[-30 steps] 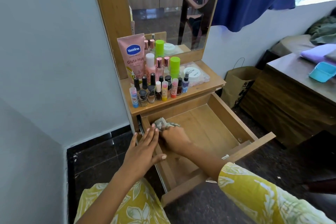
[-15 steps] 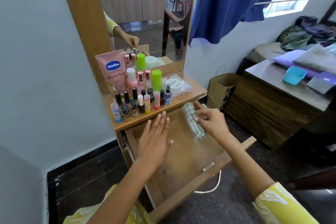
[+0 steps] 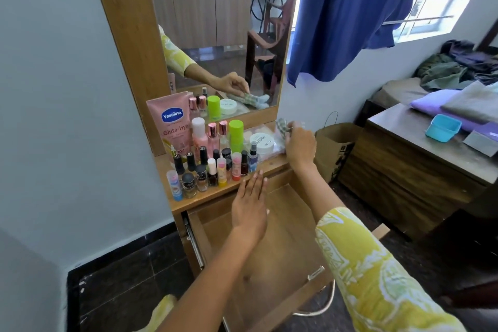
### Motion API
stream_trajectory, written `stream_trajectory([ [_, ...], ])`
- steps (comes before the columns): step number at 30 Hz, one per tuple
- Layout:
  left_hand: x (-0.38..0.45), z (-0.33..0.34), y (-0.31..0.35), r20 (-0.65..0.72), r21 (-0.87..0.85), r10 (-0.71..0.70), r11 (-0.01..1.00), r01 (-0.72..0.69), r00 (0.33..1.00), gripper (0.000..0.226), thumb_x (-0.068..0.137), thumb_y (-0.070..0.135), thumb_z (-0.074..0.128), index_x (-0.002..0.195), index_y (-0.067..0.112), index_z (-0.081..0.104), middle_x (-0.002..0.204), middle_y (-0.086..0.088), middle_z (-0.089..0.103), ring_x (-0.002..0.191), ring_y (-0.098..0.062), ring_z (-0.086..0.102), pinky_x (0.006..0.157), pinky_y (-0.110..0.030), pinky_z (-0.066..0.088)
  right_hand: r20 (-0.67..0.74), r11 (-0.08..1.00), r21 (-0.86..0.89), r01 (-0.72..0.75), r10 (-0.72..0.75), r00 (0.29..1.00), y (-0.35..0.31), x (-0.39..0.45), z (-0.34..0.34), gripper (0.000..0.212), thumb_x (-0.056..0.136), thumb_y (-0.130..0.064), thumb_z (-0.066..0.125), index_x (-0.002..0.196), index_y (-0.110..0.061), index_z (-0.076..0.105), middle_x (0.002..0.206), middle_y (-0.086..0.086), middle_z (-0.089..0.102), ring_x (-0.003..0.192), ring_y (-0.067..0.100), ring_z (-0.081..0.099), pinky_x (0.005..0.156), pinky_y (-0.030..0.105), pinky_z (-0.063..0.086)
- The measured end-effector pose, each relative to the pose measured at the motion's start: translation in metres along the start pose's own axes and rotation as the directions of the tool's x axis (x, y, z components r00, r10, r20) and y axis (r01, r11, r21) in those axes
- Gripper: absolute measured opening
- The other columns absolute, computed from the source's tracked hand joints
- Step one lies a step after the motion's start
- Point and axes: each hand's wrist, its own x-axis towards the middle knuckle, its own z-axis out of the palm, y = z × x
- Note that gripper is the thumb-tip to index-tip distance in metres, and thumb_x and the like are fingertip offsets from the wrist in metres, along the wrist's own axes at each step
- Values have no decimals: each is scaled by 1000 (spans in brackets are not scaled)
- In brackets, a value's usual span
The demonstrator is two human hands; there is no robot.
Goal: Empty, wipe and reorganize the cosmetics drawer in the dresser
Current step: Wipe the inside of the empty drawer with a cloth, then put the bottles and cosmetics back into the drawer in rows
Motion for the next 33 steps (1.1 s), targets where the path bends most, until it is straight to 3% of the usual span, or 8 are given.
stream_trajectory([
  [3, 3, 2, -2, -9, -35, 1, 999, -1, 1000, 67, 102, 37, 25, 146, 8, -16, 155, -8, -22, 143, -19, -18, 112, -37, -17, 20, 1000, 3, 16, -16, 1000, 4, 13, 10, 20, 91, 1, 47, 101, -6, 63, 94, 15, 69, 87, 33, 63, 69, 36, 46],
  [6, 5, 3, -4, -6, -61, 8, 998, -9, 1000, 67, 101, 35, 27, 147, 9, -15, 155, -7, -21, 143, -18, -17, 111, -36, -18, 138, 993, 120, -8, -9, 990, 9, 22, 17, 25, 90, -3, 47, 106, -6, 67, 106, 16, 69, 99, 34, 61, 83, 40, 50],
  [12, 5, 2, -4, -32, -96, 18, 995, -21, 999, 65, 101, 31, 28, 147, 11, -12, 156, -7, -18, 144, -18, -17, 112, -37, -17, 305, 964, 262, 33, -116, 945, 23, 12, 20, 33, 97, -11, 37, 125, -7, 55, 121, 16, 63, 110, 32, 57, 90, 36, 44],
  [17, -8, -7, -7, -127, -228, 51, 971, -80, 991, 64, 100, 18, 34, 149, 13, -7, 158, -6, -12, 144, -15, -12, 114, -34, -11, 172, 954, 269, 130, -181, 968, 21, -11, 8, 34, 95, -3, 40, 127, -3, 53, 118, 19, 64, 108, 33, 60, 94, 37, 46],
  [20, -30, -10, -10, -248, -360, 25, 926, -116, 969, 59, 101, 16, 34, 150, 15, 2, 158, -4, -8, 144, -13, -9, 116, -31, -7, -5, 943, 283, 176, -182, 983, 12, -49, -1, 33, 92, 2, 45, 122, -2, 58, 116, 14, 66, 107, 24, 62, 93, 21, 40],
  [23, -60, -13, -18, -355, -438, -42, 890, -126, 934, 53, 101, 16, 36, 149, 17, 14, 157, -1, 6, 144, -10, 3, 116, -28, 0, -86, 949, 261, 180, -163, 983, 6, -100, -11, 20, 91, -2, 51, 105, -6, 65, 99, 8, 69, 89, 20, 65, 77, 19, 43],
  [27, -101, -10, -40, -464, -514, -227, 856, -52, 856, 53, 85, 4, 64, 136, 9, 48, 131, -8, 57, 122, -21, 53, 103, -37, 43, 119, 944, 259, 206, -243, 963, -10, -167, -20, 11, 87, -7, 56, 84, -13, 65, 79, 1, 66, 68, 16, 60, 60, 28, 44],
  [33, -120, -8, -80, -545, -576, -499, 807, 132, 674, 43, 87, 8, 63, 129, 7, 56, 107, -11, 61, 95, -24, 58, 77, -35, 49, 304, 886, 353, 300, -412, 859, -50, -214, -5, 16, 92, -20, 54, 102, -22, 66, 89, -8, 70, 75, 7, 64, 65, 14, 45],
])
